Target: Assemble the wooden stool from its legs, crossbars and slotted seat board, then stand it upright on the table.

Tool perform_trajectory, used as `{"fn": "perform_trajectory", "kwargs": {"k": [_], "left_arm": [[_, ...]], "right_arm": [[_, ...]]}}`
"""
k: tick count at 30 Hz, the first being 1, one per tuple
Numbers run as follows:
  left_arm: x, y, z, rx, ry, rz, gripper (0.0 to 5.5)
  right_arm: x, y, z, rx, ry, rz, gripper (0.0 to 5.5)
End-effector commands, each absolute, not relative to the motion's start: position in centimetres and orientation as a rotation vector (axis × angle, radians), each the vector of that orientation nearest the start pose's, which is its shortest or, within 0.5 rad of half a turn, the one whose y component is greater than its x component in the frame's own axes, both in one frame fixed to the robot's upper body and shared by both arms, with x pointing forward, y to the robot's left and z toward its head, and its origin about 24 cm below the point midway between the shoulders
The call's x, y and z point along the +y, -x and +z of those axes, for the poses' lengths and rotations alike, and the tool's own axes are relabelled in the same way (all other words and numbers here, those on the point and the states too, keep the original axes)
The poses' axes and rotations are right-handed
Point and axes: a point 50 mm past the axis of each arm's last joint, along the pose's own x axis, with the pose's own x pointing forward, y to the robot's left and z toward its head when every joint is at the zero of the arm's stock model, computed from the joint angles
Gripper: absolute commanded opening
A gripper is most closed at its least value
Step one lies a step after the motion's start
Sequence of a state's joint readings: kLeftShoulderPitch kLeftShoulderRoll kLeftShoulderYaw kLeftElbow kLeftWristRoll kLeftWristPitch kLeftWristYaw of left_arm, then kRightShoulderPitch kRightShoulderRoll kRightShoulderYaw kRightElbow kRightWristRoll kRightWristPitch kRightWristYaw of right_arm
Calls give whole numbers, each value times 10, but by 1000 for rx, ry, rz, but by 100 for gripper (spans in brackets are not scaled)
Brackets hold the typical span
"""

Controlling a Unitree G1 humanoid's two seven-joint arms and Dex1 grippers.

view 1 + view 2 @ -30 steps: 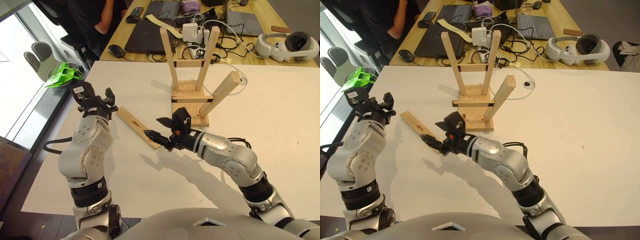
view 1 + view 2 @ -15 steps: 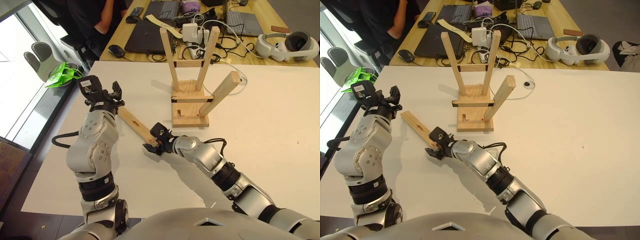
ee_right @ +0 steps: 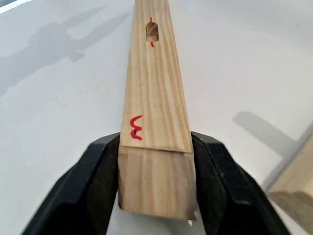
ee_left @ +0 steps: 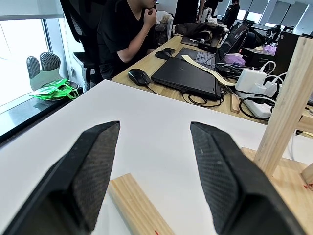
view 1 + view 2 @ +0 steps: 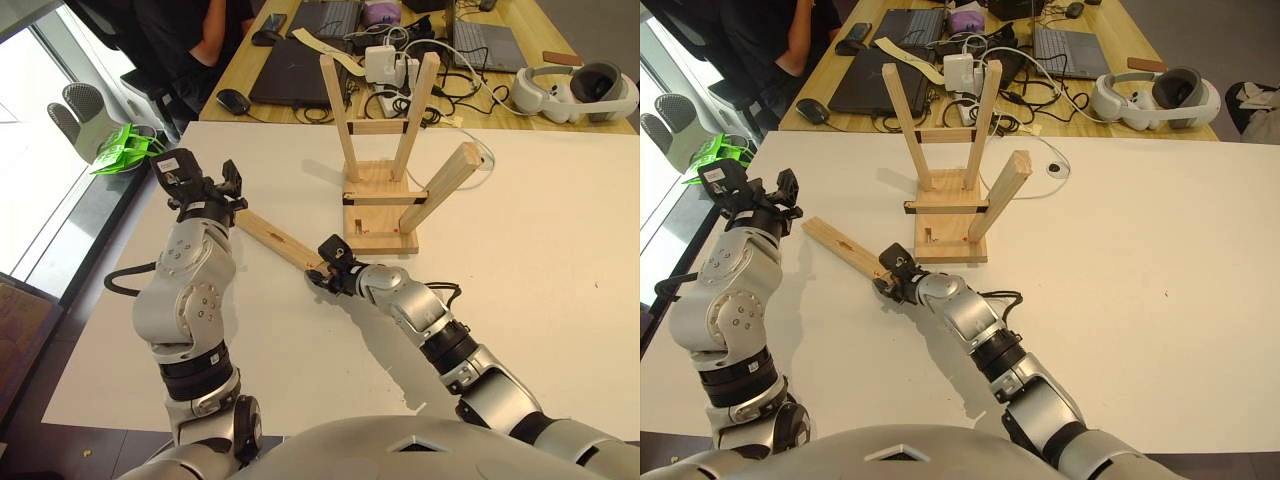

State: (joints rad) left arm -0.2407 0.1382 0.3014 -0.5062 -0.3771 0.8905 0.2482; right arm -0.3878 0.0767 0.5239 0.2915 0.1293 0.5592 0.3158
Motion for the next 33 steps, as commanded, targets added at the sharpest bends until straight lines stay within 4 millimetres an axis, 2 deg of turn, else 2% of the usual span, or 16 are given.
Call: {"fn": "perform_trajectory", "kwargs": {"k": [1,5,10,14,17,19,20,22,25,29,33], "left_arm": [[226,-261,144,90,323,186,266],[251,-253,157,50,456,21,266],[259,-244,160,57,513,-39,266],[236,-234,157,80,631,-153,266],[205,-205,150,125,827,-308,266],[187,-183,141,230,937,-353,266],[181,-175,136,308,990,-334,266],[180,-166,123,467,1077,-182,266],[193,-166,113,555,1233,127,266],[192,-179,103,573,1338,303,266],[182,-202,95,533,1456,341,266]], "right_arm": [[17,-257,47,387,-21,968,206],[-5,-251,75,300,-123,1025,205],[-20,-250,91,283,-141,1041,205],[-27,-248,92,299,-119,1034,205],[-33,-246,91,319,-99,1019,205],[-39,-245,90,326,-94,992,205],[-41,-244,90,326,-92,979,205],[-45,-243,89,324,-84,961,205],[-44,-242,91,306,-63,963,205],[-39,-240,95,294,-58,1001,205],[-36,-242,97,292,-45,1041,205]]}}
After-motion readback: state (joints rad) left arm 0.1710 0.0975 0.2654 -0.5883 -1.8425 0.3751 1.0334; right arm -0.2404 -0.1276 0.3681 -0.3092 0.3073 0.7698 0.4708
